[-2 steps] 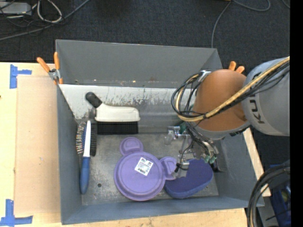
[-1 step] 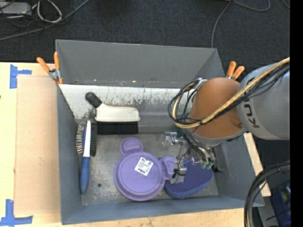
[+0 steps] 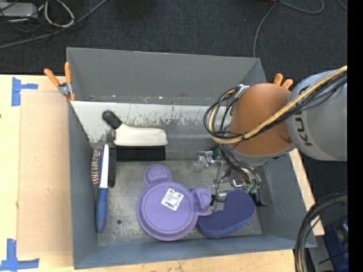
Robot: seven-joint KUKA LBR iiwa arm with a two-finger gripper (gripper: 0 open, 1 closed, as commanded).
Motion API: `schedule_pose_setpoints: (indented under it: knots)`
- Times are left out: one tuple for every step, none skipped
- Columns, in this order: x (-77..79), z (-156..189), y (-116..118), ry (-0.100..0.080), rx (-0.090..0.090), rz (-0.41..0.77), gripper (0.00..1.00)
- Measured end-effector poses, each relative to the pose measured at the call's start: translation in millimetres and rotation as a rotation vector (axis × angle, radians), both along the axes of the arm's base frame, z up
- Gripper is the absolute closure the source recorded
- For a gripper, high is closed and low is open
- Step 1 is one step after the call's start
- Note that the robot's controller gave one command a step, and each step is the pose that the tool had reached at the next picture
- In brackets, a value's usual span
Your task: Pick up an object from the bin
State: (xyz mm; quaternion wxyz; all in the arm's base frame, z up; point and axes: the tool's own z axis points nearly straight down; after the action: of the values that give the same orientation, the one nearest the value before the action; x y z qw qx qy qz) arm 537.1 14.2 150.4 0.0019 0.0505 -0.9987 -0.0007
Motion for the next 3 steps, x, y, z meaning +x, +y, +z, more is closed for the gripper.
schedule_pose_setpoints:
  knots:
    - [-14.6, -57.4, -9.7, -0.002, 0.000, 0.154, 0.00]
    - [0.4, -79.8, -15.4, -0.006, 0.001, 0.209, 1.00]
    - [2.8, -79.7, -14.8, -0.019, 0.002, 0.208, 0.00]
